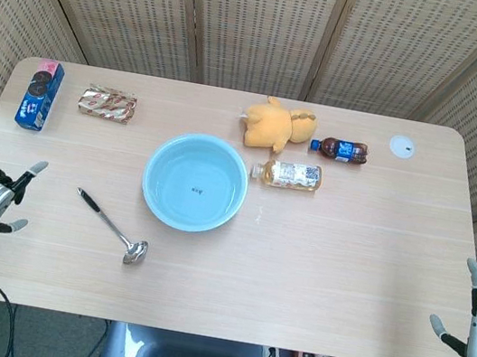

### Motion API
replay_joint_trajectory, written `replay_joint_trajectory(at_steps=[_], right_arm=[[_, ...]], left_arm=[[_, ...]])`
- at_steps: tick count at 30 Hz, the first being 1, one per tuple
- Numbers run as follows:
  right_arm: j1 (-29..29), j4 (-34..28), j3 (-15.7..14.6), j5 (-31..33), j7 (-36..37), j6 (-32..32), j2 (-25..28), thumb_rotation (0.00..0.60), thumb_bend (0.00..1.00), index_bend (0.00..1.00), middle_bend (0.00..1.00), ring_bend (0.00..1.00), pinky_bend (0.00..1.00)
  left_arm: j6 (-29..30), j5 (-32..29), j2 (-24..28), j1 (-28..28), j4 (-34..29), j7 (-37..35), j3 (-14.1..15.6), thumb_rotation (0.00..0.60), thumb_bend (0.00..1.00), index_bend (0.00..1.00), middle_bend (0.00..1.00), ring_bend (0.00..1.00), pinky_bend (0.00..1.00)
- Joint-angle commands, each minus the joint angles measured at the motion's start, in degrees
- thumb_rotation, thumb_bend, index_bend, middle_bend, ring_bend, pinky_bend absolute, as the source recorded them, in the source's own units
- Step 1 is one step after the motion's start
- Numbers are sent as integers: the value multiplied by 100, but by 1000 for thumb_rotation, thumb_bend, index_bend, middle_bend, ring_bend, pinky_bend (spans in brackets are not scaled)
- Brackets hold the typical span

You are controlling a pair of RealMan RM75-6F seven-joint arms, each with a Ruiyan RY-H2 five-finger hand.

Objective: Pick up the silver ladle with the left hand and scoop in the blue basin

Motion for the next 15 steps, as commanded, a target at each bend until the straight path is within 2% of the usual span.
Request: replay_joint_trajectory(at_steps=[1,6,15], right_arm=[[47,13,36,92,-92,-68,-57,600,0,0,0,0,0],[99,66,94,283,-174,-174,-109,600,0,0,0,0,0],[166,164,181,592,-267,-321,-166,600,0,0,0,0,0]], left_arm=[[-696,501,-517,-852,1282,-794,83,600,137,36,1000,987,1000],[-1225,627,-829,-1339,2009,-1259,257,600,140,141,1000,999,1000],[-1689,746,-1441,-1862,2789,-1715,566,600,142,320,1000,1000,1000]])
